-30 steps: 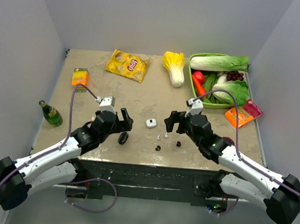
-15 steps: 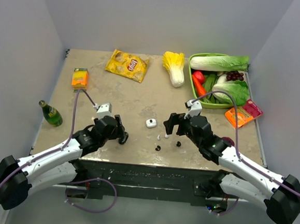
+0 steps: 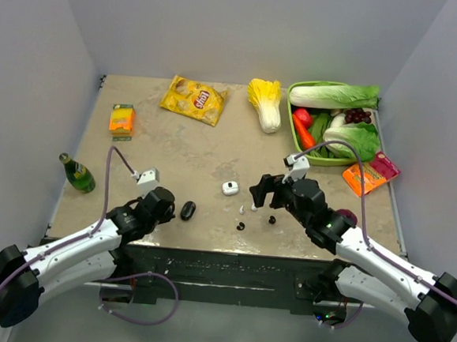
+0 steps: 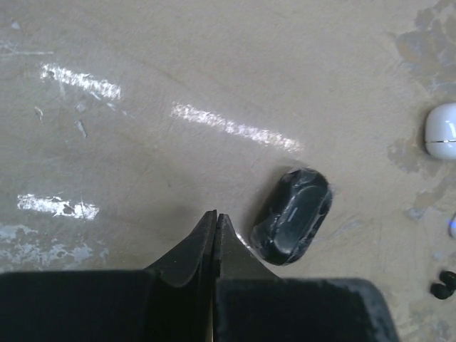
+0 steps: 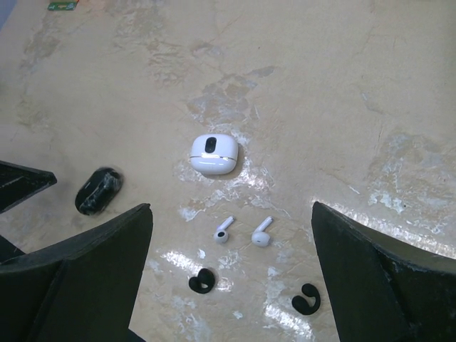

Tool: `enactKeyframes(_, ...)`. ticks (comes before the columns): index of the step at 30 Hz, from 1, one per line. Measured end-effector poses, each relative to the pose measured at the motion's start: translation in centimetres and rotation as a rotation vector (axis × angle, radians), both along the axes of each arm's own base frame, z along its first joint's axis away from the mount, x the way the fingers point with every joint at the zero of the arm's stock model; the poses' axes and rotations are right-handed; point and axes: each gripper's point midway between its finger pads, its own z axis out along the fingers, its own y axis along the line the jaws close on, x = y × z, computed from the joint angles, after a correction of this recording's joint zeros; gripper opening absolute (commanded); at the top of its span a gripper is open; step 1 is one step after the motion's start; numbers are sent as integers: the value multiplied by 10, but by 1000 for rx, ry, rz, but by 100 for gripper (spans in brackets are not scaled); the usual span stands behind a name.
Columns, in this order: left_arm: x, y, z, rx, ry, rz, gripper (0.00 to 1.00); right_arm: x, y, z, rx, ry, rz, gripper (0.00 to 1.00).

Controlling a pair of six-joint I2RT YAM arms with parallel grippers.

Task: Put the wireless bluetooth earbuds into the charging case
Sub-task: Move the charging case to the center of the board.

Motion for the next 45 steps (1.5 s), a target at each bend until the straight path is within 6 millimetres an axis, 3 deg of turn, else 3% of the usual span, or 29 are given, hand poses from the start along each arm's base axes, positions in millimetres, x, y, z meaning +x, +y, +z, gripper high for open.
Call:
enactKeyframes(13,-10,1,-36,49,99,-17,0,-2,-3,6,13,-10,-6,95)
enactKeyframes(45,-5,-58,-35,-113,68,-196,0,-6,-7,-2,-12,20,-8,96)
